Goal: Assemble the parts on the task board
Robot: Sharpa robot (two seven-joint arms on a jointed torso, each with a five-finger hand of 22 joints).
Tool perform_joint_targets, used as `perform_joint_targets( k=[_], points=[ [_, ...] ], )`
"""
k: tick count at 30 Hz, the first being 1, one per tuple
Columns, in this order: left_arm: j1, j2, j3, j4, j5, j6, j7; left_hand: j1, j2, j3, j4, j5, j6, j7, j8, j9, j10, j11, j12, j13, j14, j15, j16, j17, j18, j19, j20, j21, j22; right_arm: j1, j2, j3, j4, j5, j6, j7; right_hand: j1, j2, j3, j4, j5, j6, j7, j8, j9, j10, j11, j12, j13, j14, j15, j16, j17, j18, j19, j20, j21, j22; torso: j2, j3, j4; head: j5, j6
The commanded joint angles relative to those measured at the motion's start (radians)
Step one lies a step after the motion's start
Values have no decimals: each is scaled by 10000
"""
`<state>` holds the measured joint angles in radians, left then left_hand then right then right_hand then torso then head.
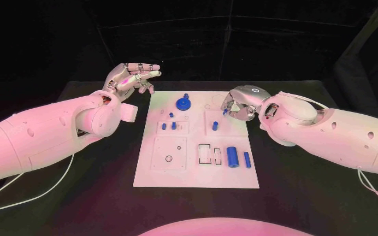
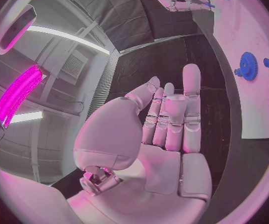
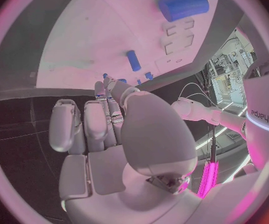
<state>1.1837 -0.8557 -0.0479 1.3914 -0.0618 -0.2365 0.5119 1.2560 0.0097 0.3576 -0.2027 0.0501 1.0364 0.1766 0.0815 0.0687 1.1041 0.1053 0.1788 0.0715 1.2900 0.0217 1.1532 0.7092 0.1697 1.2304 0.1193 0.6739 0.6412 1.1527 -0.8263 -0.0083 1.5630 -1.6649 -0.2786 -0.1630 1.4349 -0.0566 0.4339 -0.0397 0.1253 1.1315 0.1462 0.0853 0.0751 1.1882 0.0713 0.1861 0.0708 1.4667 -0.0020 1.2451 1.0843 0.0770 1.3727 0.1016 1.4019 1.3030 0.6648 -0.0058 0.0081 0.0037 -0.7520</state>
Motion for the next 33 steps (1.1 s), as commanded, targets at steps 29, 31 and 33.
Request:
perform_joint_targets(
  k=[29,31,33],
  points=[
    [23,122,10,167,44,95,-1,95,5,35,-11,-16,-32,72,40,-7,-71,40,61,11,-77,-20,-53,-42,135,-64,-22,-43,-15,-310,2385,-445,329,-119,427,229,-125,-24,166,-47,-21,14,15,-39,-8,-7,39,-70,-26,258,-43,93,19,-151,146,8,128,103,20,-10,36,817,-308],
    [23,122,10,175,44,95,1,95,5,35,-11,-16,-32,72,40,-7,-71,40,61,11,-77,-20,-53,-42,135,-64,-22,-43,-15,-393,2475,-465,261,-160,483,230,-125,-24,166,-47,-21,14,15,-39,-8,-7,39,-70,-26,258,-43,93,19,-151,146,8,128,103,14,-8,25,865,-337],
    [23,121,10,183,44,94,0,95,5,35,-11,-16,-32,72,40,-7,-71,40,61,11,-77,-20,-53,-42,135,-64,-22,-43,-15,-469,2561,-481,182,-194,555,218,-125,-26,175,-55,-18,8,18,-45,-10,-10,41,-75,-27,256,-41,88,7,-151,146,9,131,106,17,3,21,913,-372]
  ],
)
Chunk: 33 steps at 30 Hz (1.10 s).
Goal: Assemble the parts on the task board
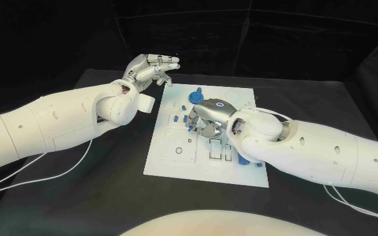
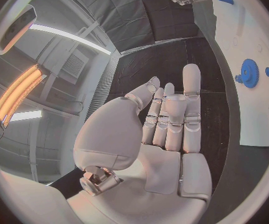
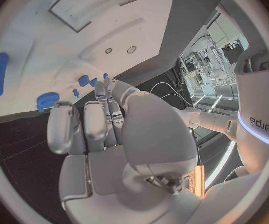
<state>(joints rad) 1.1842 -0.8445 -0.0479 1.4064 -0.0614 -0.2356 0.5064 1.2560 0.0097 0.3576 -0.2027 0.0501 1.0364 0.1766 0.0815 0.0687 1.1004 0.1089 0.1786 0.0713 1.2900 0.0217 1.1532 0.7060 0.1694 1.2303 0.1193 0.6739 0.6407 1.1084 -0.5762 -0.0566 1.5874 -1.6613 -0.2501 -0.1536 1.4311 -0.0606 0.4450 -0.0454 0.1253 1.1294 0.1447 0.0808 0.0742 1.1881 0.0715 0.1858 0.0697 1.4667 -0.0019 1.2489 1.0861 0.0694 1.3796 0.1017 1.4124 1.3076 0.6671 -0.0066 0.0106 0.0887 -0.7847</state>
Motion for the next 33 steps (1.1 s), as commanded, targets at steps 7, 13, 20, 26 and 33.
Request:
perform_joint_targets(
  k=[7,13,20,26,33],
  points=[
    [17,15,9,34,40,100,50,101,-2,35,-15,-16,-36,76,43,-7,-38,7,70,14,-80,-18,-51,-11,136,-62,-21,-53,-17,-172,218,-39,-200,-330,423,59,-114,14,72,7,-20,16,45,-14,-6,-18,51,-86,-16,253,-35,46,-28,-78,80,11,32,70,-7,12,-27,148,-90],
    [17,26,9,28,40,109,41,101,-2,35,-15,-16,-36,76,43,-7,-38,7,70,14,-80,-18,-51,-11,136,-62,-21,-53,-17,-216,267,-52,-268,-387,497,12,-132,14,75,11,-23,10,50,-21,-8,-23,56,-94,-16,254,-31,51,-26,-79,83,14,38,77,-11,7,-16,167,-128],
    [17,26,9,4,40,114,23,101,-2,35,-15,-16,-36,76,43,-7,-38,7,70,14,-80,-18,-51,-11,136,-62,-21,-53,-17,-229,242,-57,-272,-404,704,-4,-148,14,76,16,-27,8,53,-25,-9,-25,59,-99,-16,253,-28,50,-33,-78,79,16,36,72,-9,6,-23,187,-152],
    [17,30,9,-29,41,126,-4,101,-2,35,-15,-16,-36,76,43,-7,-38,7,70,14,-80,-18,-51,-11,136,-62,-21,-53,-17,-235,223,-58,-241,-407,791,10,-165,14,75,22,-30,6,55,-28,-10,-27,62,-103,-16,250,-25,44,-47,-78,79,18,38,75,-10,13,-29,204,-165],
    [17,35,9,-57,41,142,-30,101,-2,35,-15,-16,-36,76,43,-7,-38,7,70,14,-80,-18,-51,-11,136,-62,-21,-53,-17,-236,193,-59,-217,-408,860,5,-173,13,75,24,-30,6,55,-30,-11,-28,63,-106,-16,250,-24,46,-45,-79,80,19,39,77,-11,7,-24,198,-184]
  ],
)
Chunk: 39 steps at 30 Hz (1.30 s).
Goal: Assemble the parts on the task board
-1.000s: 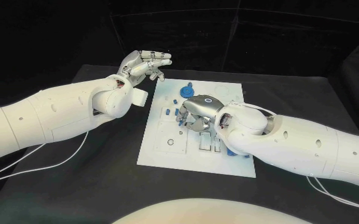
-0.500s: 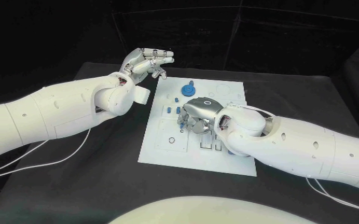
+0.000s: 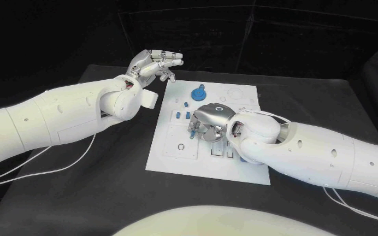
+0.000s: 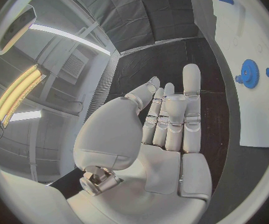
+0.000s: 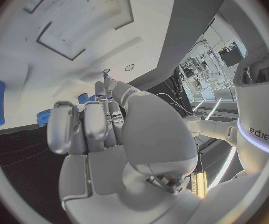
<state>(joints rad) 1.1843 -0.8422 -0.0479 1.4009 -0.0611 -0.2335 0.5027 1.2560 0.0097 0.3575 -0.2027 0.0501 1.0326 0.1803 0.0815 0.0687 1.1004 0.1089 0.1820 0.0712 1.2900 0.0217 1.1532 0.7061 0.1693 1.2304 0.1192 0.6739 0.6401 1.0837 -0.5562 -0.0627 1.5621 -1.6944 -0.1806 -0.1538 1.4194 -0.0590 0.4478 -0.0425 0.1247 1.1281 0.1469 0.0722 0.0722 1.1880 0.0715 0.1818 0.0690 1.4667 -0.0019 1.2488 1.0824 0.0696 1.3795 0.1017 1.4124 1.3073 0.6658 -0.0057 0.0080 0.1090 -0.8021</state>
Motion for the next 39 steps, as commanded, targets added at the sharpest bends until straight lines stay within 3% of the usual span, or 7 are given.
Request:
perform_joint_targets(
  k=[1,22,32,39],
  points=[
    [17,12,9,-4,38,121,6,101,-2,35,-15,-16,2,39,43,-7,-38,7,36,15,-80,-18,-51,-12,137,-62,-21,-53,-11,10,-6,2,34,-77,174,6,-57,-4,47,-5,-24,18,33,56,9,-28,62,-66,-9,250,-24,47,-8,-81,81,19,40,80,1,-2,3,-6,-10],
    [17,30,8,-18,38,134,-2,101,-12,31,-14,-17,-2,43,47,-6,-42,11,44,16,-84,-15,-51,-22,136,-59,-20,-63,-19,-35,133,-11,-91,-78,344,-17,-69,-2,48,-2,-24,21,33,54,9,-27,63,-68,-8,250,-23,49,-9,-81,81,21,42,82,6,-8,7,35,-85],
    [17,30,8,-22,38,136,-4,101,-12,31,-14,-17,-2,43,47,-6,-42,11,44,16,-84,-15,-51,-22,136,-59,-20,-63,-19,-45,195,-68,-147,-180,544,-151,-131,-24,35,12,-31,9,36,38,5,-41,69,-89,-8,243,-16,40,-38,-76,62,28,33,65,1,-1,0,40,-114],
    [17,30,8,-21,38,136,-8,101,-12,31,-14,-17,-2,43,47,-6,-42,11,44,16,-84,-15,-51,-22,136,-59,-20,-63,-19,-46,253,-102,-210,-205,528,-151,-512,-261,-78,143,66,-489,196,-120,-80,-533,239,-419,-58,191,124,-24,-201,-35,-104,129,-81,-111,2,-4,11,36,-116]
  ],
)
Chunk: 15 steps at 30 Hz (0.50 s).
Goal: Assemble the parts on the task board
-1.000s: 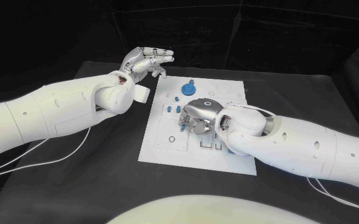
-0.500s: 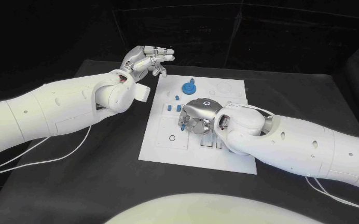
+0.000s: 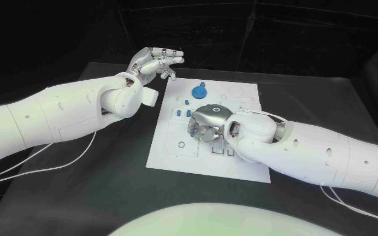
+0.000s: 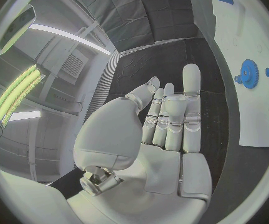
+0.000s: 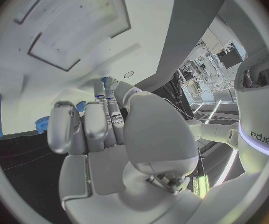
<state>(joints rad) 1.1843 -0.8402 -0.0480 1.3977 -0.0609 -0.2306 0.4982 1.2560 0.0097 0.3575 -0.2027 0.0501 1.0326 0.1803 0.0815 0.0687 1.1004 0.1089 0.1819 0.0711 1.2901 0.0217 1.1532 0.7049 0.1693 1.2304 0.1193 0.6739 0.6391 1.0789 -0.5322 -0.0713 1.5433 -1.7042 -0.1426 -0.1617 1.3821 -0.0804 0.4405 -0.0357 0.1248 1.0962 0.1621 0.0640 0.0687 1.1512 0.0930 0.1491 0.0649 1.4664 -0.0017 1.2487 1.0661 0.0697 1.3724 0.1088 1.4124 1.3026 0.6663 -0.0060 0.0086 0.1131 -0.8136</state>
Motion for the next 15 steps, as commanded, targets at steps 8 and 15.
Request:
perform_joint_targets(
  k=[8,15],
  points=[
    [17,-2,9,18,35,117,20,101,-12,31,-14,-17,-2,43,47,-7,-42,11,45,17,-84,-15,-51,-9,136,-59,-21,-63,-10,3,3,-30,-49,-111,-134,-106,-392,-312,-198,175,139,-790,237,-41,-55,-680,231,-339,-14,141,285,-65,-181,35,-260,219,-267,-343,-10,-6,-4,14,-7],
    [18,-6,9,20,35,154,-11,100,-17,28,-12,-17,-5,45,51,-6,-47,14,52,17,-90,-13,-56,-26,135,-57,-20,-72,-17,-24,-270,-33,290,-42,-1010,-80,-379,-351,-273,168,240,-1031,261,-8,-36,-969,289,-380,-9,92,335,-133,-332,93,-430,281,-418,-569,-1,10,0,1,13]
  ],
)
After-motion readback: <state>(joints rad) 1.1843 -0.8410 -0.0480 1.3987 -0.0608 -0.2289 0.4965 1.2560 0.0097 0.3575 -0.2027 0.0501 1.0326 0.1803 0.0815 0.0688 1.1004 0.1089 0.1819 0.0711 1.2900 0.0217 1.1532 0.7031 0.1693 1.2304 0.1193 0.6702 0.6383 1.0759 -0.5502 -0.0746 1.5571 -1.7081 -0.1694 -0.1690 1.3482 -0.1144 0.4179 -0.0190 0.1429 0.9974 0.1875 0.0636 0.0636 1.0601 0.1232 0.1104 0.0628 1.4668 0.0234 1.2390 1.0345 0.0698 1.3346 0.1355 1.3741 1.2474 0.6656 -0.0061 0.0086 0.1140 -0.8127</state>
